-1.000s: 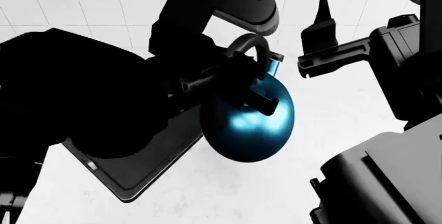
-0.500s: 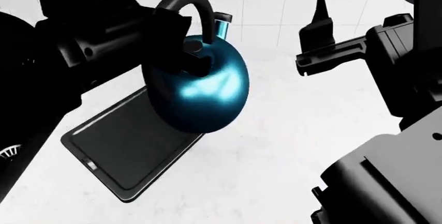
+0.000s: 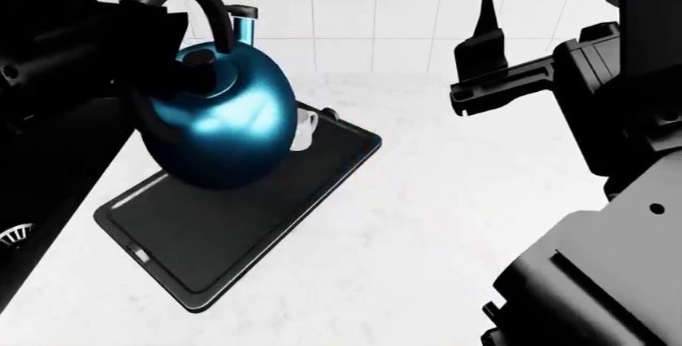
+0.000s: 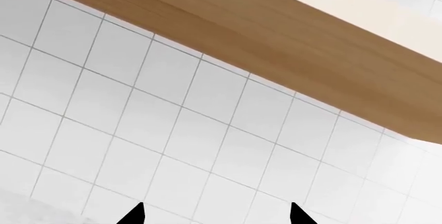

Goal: Pick the kettle from the counter and place it on the tray. Then pick the mug from the cabinet and place it on the tray. Then close the cabinet doors.

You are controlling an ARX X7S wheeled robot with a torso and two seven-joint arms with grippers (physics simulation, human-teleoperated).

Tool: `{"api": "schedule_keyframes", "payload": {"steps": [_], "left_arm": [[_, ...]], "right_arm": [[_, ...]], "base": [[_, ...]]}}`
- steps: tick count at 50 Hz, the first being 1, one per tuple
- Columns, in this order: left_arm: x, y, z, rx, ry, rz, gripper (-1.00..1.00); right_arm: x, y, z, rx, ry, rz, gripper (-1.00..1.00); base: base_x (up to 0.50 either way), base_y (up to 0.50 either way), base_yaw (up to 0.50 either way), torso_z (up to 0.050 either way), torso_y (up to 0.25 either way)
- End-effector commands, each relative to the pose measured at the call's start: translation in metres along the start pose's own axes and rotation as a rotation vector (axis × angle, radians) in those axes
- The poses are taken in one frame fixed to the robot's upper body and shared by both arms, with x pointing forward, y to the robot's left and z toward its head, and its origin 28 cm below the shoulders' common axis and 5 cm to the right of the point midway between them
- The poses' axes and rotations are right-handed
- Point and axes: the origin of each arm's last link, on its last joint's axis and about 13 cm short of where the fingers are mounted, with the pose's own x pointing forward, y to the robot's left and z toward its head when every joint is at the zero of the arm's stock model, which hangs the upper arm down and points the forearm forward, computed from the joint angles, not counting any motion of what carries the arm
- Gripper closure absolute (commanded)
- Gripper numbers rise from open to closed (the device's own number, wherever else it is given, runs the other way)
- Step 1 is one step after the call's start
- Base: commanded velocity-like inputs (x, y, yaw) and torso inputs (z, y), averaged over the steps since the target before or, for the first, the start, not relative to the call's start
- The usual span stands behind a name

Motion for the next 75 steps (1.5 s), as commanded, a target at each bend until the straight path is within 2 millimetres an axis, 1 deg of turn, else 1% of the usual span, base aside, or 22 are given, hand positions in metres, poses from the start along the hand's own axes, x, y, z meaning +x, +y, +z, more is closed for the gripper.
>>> {"api": "schedule_keyframes", "payload": {"steps": [1, 6, 12, 31, 54, 72, 73, 75], "left_arm": [[0.005, 0.021, -0.007, -0.014, 0.007, 0.132, 1.00], [0.013, 0.024, -0.017, -0.013, 0.039, 0.149, 1.00], [0.021, 0.025, -0.023, -0.006, 0.062, 0.154, 1.00], [0.042, 0.020, -0.051, -0.001, 0.139, 0.141, 1.00], [0.049, 0.020, -0.066, -0.018, 0.168, 0.141, 1.00], [0.049, 0.021, -0.067, -0.023, 0.175, 0.144, 1.00], [0.049, 0.021, -0.067, -0.024, 0.175, 0.144, -1.00], [0.049, 0.022, -0.065, -0.024, 0.175, 0.146, -1.00]], "right_arm": [[0.001, 0.001, -0.001, 0.001, 0.003, 0.002, -1.00], [0.001, 0.001, -0.001, 0.001, 0.003, 0.003, -1.00], [0.000, 0.001, 0.000, -0.001, 0.004, 0.000, -1.00], [-0.002, 0.000, -0.003, 0.004, 0.006, -0.003, -1.00], [-0.002, 0.000, -0.003, 0.006, 0.007, -0.002, -1.00], [-0.002, 0.000, 0.000, 0.001, 0.003, 0.000, -1.00], [-0.002, 0.000, 0.000, 0.001, 0.002, 0.001, -1.00], [-0.002, 0.000, 0.001, 0.000, 0.002, 0.001, -1.00]], "base": [[0.00, 0.00, 0.00, 0.000, 0.000], [0.00, 0.00, 0.00, 0.000, 0.002], [0.00, 0.00, 0.00, 0.000, 0.000], [0.00, 0.00, 0.00, 0.001, 0.001], [0.00, 0.00, 0.00, 0.000, 0.001], [0.00, 0.00, 0.00, 0.000, 0.000], [0.00, 0.00, 0.00, 0.000, 0.000], [0.00, 0.00, 0.00, 0.000, 0.000]]}}
